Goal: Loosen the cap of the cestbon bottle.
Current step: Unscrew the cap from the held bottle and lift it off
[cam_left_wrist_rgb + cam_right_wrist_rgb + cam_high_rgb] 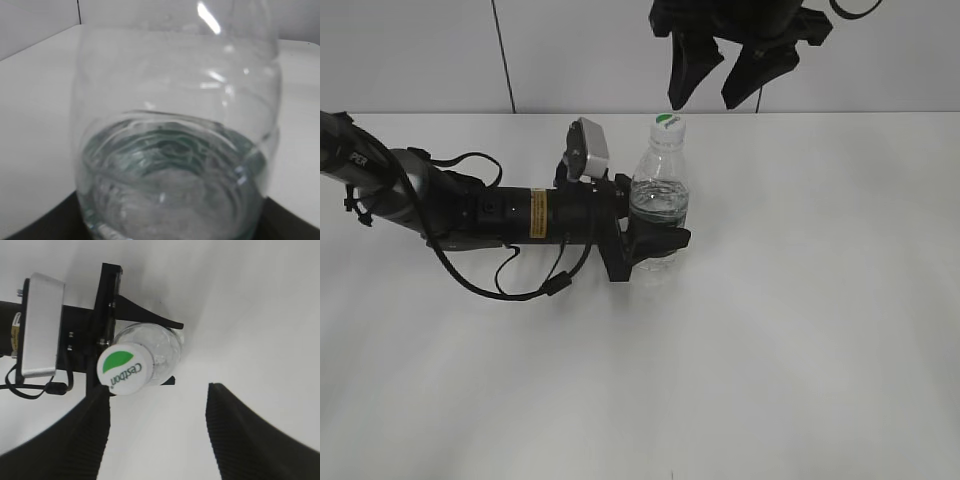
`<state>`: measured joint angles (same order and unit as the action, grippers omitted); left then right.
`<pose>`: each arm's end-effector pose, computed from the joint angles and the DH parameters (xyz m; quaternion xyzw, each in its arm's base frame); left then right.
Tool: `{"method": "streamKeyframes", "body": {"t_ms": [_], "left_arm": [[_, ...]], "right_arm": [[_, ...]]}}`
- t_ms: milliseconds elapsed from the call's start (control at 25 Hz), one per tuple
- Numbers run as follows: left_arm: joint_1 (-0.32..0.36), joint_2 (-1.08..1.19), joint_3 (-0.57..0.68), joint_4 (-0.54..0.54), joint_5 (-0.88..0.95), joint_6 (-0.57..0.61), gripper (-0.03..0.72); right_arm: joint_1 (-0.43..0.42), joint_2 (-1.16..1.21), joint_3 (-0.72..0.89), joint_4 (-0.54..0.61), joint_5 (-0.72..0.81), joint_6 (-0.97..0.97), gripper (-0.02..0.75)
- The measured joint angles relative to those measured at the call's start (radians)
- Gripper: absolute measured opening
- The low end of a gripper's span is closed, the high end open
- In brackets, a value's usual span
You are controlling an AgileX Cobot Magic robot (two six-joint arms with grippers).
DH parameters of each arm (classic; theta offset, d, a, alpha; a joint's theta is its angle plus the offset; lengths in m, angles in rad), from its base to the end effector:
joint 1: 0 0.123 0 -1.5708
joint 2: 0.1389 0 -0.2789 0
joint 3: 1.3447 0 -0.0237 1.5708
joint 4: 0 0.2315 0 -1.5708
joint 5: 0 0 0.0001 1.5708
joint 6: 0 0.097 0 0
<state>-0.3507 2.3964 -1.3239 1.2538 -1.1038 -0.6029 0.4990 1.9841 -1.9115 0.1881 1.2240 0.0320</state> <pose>0.3695 -0.2228 0.0805 0.4949 0.6048 -0.4115 0.4690 0.3533 0.2120 0.2984 -0.2115 0.9564 0.1363 0.1484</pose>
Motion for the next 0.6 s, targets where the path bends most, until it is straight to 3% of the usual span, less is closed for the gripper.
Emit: {"method": "streamKeyframes", "body": {"t_ms": [600], "left_arm": [[0.0, 0.0, 0.0, -0.002, 0.0, 0.0, 0.41]], "right_arm": [[0.0, 0.019, 0.001, 0.099, -0.069, 0.005, 0.459]]}}
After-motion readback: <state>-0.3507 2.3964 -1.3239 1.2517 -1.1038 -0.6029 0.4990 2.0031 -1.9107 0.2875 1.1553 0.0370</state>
